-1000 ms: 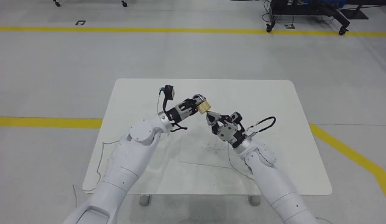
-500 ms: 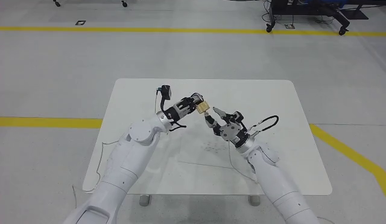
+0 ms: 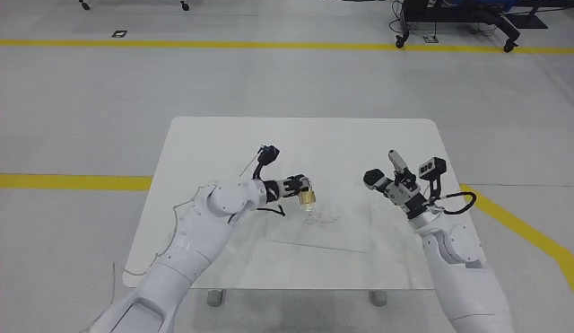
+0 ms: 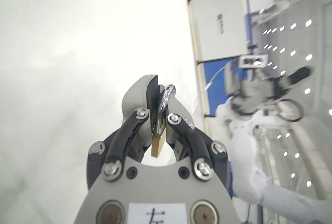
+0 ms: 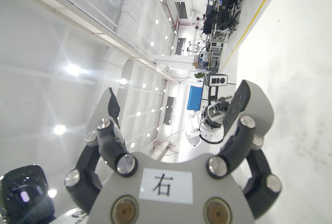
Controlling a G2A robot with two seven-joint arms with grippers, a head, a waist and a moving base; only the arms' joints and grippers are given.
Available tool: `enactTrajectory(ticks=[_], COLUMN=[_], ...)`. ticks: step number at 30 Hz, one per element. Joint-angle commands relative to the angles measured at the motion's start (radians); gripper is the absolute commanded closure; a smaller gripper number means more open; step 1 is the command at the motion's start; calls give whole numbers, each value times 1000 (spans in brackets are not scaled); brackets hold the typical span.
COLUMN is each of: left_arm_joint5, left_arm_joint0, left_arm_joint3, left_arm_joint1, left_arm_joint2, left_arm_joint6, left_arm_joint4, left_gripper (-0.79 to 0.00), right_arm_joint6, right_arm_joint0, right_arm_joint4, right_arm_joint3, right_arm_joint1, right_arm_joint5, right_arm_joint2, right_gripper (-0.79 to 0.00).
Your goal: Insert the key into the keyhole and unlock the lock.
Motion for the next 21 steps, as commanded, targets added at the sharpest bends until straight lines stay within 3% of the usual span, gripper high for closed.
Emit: enactTrajectory(ticks=[1, 4, 6, 7, 8, 9, 17, 21], left_arm_joint5=[-3, 0, 3, 3, 2, 0, -16, -58], left_arm_joint0=[-4, -9, -12, -15, -16, -18, -24, -23], left_arm_joint3=[9, 16, 22, 24, 27, 28, 25, 5], left_arm_joint1=[-1, -3, -4, -4, -5, -5, -1, 5], left_arm_joint2=[23, 41, 51, 53, 54, 54, 25, -2], left_arm_joint6=[-18, -25, -29, -34, -41, -50, -100, -63], left_arm_joint4=[56, 85, 103, 106, 104, 99, 20, 5], left_gripper=[0, -18, -237, -305, -610, -785, -785, -785], right_arm_joint6=[6, 6, 6, 6, 6, 6, 6, 6], right_arm_joint0=[-8, -8, -8, -8, -8, -8, -8, -8], right_arm_joint4=[12, 12, 12, 12, 12, 12, 12, 12], right_arm_joint3=[-12, -12, -12, -12, -12, -12, -12, -12], right_arm_joint1=[0, 0, 0, 0, 0, 0, 0, 0], right_arm_joint5=[7, 7, 7, 7, 7, 7, 7, 7], right_arm_joint2=[5, 5, 5, 5, 5, 5, 5, 5], right_gripper=[-785, -785, -785, -785, -785, -785, -785, -785])
